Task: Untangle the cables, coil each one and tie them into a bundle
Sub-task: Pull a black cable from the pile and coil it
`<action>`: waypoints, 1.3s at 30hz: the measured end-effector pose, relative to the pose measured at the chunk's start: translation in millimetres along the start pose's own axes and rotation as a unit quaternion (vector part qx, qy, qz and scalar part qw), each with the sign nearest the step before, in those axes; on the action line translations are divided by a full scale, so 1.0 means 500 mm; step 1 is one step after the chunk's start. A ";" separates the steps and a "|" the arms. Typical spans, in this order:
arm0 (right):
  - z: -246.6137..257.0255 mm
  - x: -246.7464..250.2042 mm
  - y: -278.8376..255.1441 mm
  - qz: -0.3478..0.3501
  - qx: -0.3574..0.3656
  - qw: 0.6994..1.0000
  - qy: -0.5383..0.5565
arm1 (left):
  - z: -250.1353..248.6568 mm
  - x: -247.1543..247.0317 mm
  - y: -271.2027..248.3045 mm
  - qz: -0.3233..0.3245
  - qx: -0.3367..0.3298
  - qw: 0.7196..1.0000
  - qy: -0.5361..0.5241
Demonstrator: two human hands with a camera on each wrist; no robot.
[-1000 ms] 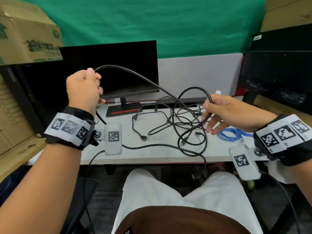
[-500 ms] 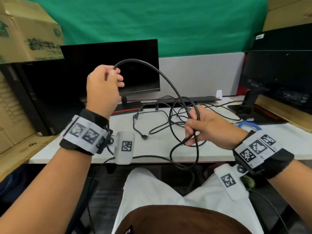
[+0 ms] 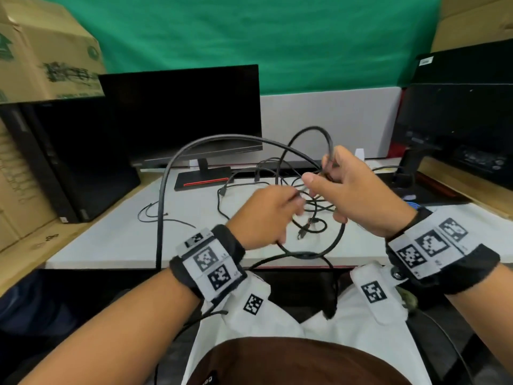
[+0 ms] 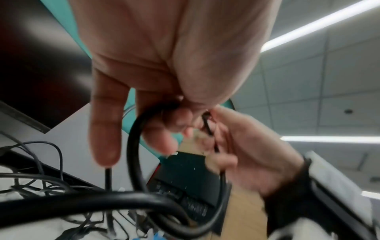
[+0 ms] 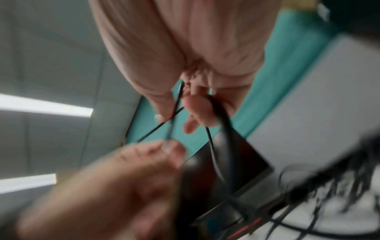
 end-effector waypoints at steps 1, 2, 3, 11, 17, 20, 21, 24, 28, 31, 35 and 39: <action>-0.006 0.002 0.003 -0.005 0.017 0.999 -0.048 | 0.004 0.028 0.004 -0.038 0.014 0.997 -0.069; -0.016 0.003 0.006 -0.007 0.018 0.997 -0.071 | 0.010 0.051 0.006 -0.066 0.030 0.988 -0.139; -0.028 0.002 0.008 -0.008 0.005 0.997 -0.070 | 0.010 0.066 0.005 -0.077 0.039 0.977 -0.196; -0.053 -0.039 -0.020 0.256 -0.095 0.953 -0.132 | -0.009 0.098 -0.001 -0.090 0.005 0.950 -0.299; -0.081 -0.021 -0.009 0.234 -0.120 0.951 -0.166 | 0.000 0.109 -0.007 -0.112 0.014 0.952 -0.284; -0.075 0.033 0.017 0.107 -0.132 0.985 -0.027 | 0.023 0.143 -0.009 -0.174 0.043 0.947 -0.268; -0.071 0.045 0.018 0.105 -0.136 0.985 -0.007 | 0.034 0.152 -0.011 -0.191 0.055 0.945 -0.259; -0.074 0.055 0.010 0.144 -0.154 0.977 -0.015 | 0.054 0.169 -0.015 -0.213 0.071 0.948 -0.226; -0.072 0.038 0.000 0.164 -0.163 0.973 -0.023 | 0.081 0.183 -0.012 -0.168 0.130 0.977 -0.032; -0.048 0.022 -0.006 0.172 -0.149 0.974 -0.009 | 0.095 0.208 -0.024 -0.144 0.196 0.935 0.259; -0.023 0.015 -0.008 0.146 -0.130 0.981 0.012 | 0.062 0.249 -0.046 -0.214 0.195 0.852 0.437; -0.017 0.006 -0.010 0.112 -0.117 0.986 0.028 | -0.036 0.197 -0.050 -0.234 -0.009 0.894 0.383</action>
Point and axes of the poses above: each hand's wrist, its own y-axis towards the middle knuckle, its own x-axis out of the back of the hand, z = x × y, the point moved 7 cm from there along y, towards the middle knuckle, and after that the axes turned 1 degree about y, right-handed, at the moved point
